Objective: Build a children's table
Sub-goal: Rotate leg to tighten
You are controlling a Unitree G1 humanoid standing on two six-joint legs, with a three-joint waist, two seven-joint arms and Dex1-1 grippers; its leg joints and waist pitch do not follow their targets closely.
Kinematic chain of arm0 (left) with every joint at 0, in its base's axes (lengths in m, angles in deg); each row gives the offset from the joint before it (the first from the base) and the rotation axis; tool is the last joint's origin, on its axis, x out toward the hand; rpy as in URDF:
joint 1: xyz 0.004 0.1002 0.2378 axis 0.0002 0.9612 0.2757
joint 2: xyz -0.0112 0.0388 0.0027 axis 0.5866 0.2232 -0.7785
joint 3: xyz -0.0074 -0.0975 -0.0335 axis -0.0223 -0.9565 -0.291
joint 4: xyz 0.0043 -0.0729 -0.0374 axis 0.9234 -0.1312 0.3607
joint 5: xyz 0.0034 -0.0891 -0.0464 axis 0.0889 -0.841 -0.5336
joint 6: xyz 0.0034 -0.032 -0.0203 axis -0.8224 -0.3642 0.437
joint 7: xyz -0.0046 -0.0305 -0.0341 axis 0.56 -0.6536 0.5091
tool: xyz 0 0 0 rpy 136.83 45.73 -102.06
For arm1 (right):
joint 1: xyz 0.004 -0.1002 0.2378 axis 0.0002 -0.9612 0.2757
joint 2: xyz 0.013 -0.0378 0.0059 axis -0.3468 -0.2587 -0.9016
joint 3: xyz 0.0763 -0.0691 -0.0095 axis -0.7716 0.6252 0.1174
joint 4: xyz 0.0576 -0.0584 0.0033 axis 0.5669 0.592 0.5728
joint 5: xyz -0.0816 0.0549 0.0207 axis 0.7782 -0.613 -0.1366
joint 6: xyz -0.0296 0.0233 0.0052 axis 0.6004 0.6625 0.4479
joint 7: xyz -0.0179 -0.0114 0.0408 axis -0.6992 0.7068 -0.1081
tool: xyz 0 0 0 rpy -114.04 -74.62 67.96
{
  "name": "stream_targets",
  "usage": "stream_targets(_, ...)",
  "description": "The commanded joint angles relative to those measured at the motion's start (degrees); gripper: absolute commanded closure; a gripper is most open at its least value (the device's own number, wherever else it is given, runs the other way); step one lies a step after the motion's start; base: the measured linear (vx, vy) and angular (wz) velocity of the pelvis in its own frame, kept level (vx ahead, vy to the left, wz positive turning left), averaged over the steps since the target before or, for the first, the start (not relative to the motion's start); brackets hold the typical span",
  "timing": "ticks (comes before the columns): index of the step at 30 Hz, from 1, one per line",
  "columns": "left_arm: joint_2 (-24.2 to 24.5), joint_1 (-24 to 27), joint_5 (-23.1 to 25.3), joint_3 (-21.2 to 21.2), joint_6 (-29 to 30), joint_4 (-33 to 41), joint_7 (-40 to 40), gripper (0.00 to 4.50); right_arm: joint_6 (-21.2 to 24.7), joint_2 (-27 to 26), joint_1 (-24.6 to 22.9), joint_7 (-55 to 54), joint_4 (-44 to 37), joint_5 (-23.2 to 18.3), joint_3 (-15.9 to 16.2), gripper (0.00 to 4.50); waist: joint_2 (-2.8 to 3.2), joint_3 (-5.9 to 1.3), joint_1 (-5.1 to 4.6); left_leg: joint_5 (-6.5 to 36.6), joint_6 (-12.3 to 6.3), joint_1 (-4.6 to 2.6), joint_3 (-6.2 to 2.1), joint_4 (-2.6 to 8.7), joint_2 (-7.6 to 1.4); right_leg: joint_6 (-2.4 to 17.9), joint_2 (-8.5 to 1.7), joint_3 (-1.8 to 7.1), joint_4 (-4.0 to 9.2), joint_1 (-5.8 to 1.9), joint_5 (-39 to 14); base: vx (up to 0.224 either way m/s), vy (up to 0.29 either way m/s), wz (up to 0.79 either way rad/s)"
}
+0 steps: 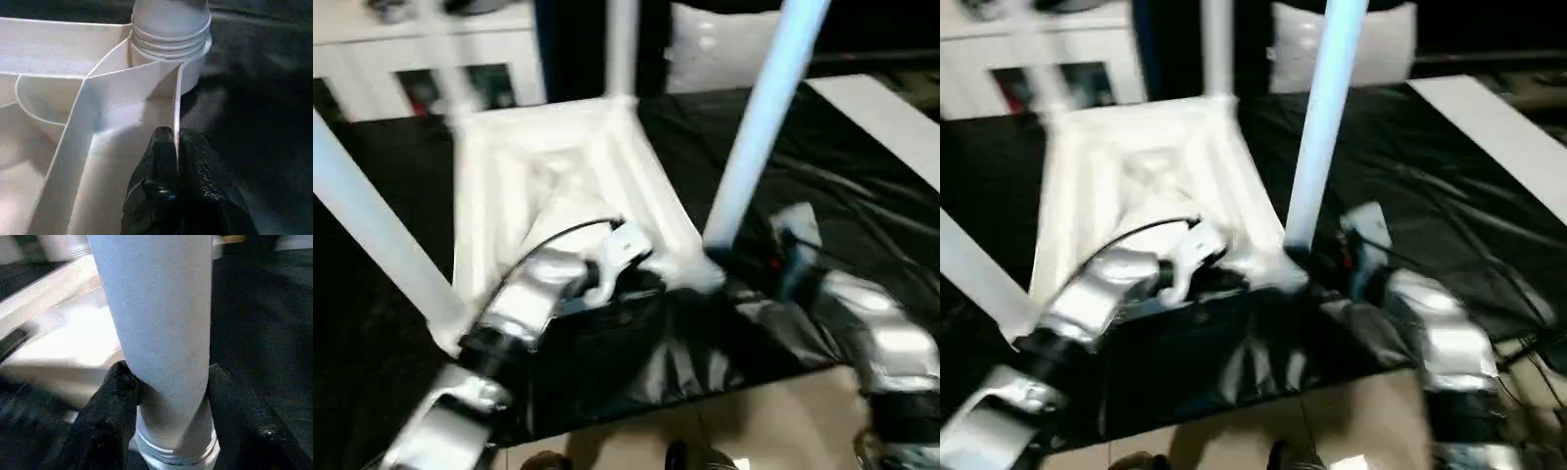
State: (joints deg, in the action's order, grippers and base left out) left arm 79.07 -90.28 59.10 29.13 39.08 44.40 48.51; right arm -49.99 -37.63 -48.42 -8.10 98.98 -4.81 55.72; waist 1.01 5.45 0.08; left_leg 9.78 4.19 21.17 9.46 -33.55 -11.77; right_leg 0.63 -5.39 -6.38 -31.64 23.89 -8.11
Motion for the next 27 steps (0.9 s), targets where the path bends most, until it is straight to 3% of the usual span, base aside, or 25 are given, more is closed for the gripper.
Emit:
stream_targets(1,-5.1,-3.6,-1.8,-1.4,-1.8,0.2,-5.8,4.50,1.2,-5.6,2.3,-6.0,2.6,0.0,3.3,2.61,-0.87,-3.68,0.01,21.1,-1.69,-0.38,-0.66,3.83,0.14,1.6,-2.46,0.43,6.38,-2.75,-38.0,0.000,0.000,0.00)
stream_targets(3,-6.2,-4.4,-1.2,-2.1,-2.4,-0.6,-9.0,4.50,-0.2,-8.3,3.9,-9.7,4.3,0.2,2.0,2.61,-0.42,-4.03,-0.60,20.8,-2.30,0.13,-1.06,4.27,-0.43,3.0,-2.80,0.19,5.93,-3.65,-32.4,0.000,0.000,0.00)
stream_targets(4,-6.4,-4.6,-1.0,-2.3,-2.5,-0.7,-9.6,4.50,-0.5,-8.8,4.1,-10.3,4.5,0.2,1.8,2.61,-0.36,-4.10,-0.43,20.4,-2.56,0.03,-0.99,4.34,-0.56,3.6,-2.86,0.41,5.86,-3.55,-31.0,0.000,0.000,0.00)
stream_targets(5,-6.8,-4.9,0.2,-1.8,-3.0,-0.6,-11.0,4.50,-2.7,-10.5,4.7,-12.0,5.1,1.1,1.6,2.05,-0.50,-4.08,-0.37,19.9,-3.04,-0.31,-0.70,4.37,-0.60,5.2,-2.86,0.87,5.67,-3.11,-28.4,0.000,0.000,0.00)
stream_targets(6,-6.8,-4.8,0.8,-1.5,-3.1,-0.4,-11.2,4.50,-3.3,-11.1,4.7,-12.8,5.1,1.6,1.5,1.91,-0.74,-4.19,-0.34,18.2,-3.43,0.12,-0.53,4.40,-0.58,6.6,-2.89,1.30,5.04,-3.31,-25.7,0.000,0.000,0.00)
stream_targets(9,-6.8,-4.5,1.4,-0.9,-3.2,0.2,-10.8,4.50,-4.4,-12.1,4.5,-13.3,4.8,1.2,0.6,1.69,-0.75,-4.44,0.33,13.9,-4.80,0.03,-0.01,4.23,-0.72,9.5,-2.85,2.04,4.00,-3.30,-19.2,0.000,0.000,0.00)
stream_targets(11,-6.4,-3.8,1.1,-0.3,-3.7,0.9,-9.5,4.50,-5.3,-10.4,3.4,-11.0,3.4,0.5,0.2,1.54,-0.96,-4.48,0.75,12.3,-5.63,-0.05,0.29,4.06,-0.63,10.3,-2.88,2.42,3.65,-3.35,-18.1,0.000,0.000,0.00)
stream_targets(15,-5.0,-3.1,0.5,0.0,-5.3,0.7,-7.0,4.50,-6.6,-5.7,1.6,-5.3,1.9,-0.1,0.3,1.15,-1.00,-4.83,2.02,8.7,-7.20,0.20,0.68,3.71,-0.43,10.3,-2.74,2.82,3.27,-3.57,-16.8,0.000,0.000,0.00)
stream_targets(21,0.6,-1.0,-0.1,2.1,-9.9,1.1,3.2,4.50,-8.1,5.2,-0.4,8.2,0.9,-1.9,-0.9,0.58,-0.97,-4.89,3.10,7.8,-8.36,0.64,0.75,3.37,-0.21,9.7,-2.49,2.79,3.03,-3.62,-17.0,0.000,0.000,0.00)
stream_targets(27,5.4,0.3,-0.9,3.9,-13.4,1.4,12.0,4.50,-9.9,12.7,-1.0,19.1,0.8,-2.9,0.2,0.09,-0.82,-4.61,3.59,10.7,-7.23,-0.07,0.75,3.51,-0.81,9.6,-2.46,2.76,3.46,-2.98,-21.0,0.000,0.000,0.00)
